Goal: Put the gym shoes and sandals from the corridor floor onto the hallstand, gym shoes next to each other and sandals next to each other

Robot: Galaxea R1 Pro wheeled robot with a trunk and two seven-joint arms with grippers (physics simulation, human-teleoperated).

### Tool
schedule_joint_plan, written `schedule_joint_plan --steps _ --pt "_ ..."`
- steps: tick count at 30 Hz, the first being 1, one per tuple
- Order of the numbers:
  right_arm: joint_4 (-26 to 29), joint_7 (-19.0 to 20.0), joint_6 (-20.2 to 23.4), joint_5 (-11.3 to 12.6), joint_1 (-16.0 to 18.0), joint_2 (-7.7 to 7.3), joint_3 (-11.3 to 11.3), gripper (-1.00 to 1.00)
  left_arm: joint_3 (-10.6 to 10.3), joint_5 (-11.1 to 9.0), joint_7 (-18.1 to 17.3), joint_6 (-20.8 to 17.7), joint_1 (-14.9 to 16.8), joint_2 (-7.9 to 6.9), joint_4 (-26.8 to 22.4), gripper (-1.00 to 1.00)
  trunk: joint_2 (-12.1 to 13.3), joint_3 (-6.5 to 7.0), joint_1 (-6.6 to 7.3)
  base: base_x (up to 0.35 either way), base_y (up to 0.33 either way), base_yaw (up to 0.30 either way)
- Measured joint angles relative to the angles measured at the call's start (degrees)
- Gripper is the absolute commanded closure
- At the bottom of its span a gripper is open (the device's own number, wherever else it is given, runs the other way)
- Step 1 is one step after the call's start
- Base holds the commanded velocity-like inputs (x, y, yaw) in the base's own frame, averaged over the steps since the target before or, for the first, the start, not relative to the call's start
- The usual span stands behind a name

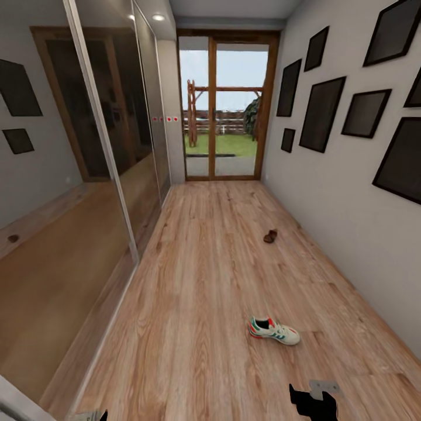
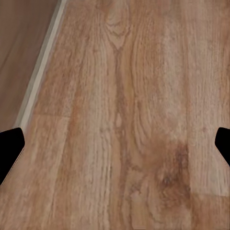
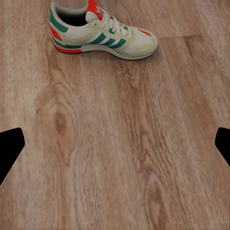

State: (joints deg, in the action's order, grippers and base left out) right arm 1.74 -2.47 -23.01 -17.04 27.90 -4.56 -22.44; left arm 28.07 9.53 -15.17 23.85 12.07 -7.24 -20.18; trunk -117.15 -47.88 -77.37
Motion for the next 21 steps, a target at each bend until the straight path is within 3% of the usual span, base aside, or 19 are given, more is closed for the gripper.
schedule_joint_plan --steps 21 --pt "0.01 0.0 0.0 0.0 0.0 0.0 0.0 -1.0 0.0 0.01 0.0 0.0 0.0 0.0 0.01 -1.0 0.0 0.0 0.0 0.336 0.047 0.0"
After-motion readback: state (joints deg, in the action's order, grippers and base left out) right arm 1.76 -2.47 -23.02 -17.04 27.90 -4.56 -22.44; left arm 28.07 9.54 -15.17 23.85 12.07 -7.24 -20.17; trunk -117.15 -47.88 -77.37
